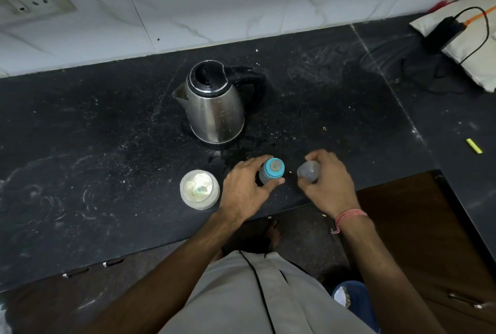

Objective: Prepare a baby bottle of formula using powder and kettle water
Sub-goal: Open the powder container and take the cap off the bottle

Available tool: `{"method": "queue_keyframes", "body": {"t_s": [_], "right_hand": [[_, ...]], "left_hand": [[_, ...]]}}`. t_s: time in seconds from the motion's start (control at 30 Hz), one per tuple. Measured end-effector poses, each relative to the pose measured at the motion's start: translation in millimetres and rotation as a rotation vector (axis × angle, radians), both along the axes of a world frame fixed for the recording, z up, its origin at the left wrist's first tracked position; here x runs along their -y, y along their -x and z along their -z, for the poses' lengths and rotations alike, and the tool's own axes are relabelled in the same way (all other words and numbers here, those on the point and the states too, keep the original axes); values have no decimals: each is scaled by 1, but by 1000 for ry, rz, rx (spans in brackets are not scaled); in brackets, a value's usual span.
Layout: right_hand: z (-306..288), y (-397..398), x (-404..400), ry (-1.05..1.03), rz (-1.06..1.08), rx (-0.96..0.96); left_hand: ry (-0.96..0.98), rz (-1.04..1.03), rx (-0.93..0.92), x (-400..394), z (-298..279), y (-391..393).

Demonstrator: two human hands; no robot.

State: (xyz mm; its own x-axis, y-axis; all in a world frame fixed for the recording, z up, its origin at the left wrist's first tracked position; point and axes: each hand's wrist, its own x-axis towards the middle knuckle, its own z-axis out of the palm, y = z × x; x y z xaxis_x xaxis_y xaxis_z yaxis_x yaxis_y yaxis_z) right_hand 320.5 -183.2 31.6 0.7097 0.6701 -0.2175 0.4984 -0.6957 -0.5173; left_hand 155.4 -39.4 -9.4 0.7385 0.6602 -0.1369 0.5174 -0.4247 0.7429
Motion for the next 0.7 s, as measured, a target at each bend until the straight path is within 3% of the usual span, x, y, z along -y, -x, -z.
{"method": "queue_keyframes", "body": {"t_s": [0.27,0.7], "right_hand": [[46,9,14,121,-63,36],[36,24,11,47,-94,45]], "left_hand": [[-45,-36,18,2,4,-2],[-51,-16,12,8,1,-1]]}}
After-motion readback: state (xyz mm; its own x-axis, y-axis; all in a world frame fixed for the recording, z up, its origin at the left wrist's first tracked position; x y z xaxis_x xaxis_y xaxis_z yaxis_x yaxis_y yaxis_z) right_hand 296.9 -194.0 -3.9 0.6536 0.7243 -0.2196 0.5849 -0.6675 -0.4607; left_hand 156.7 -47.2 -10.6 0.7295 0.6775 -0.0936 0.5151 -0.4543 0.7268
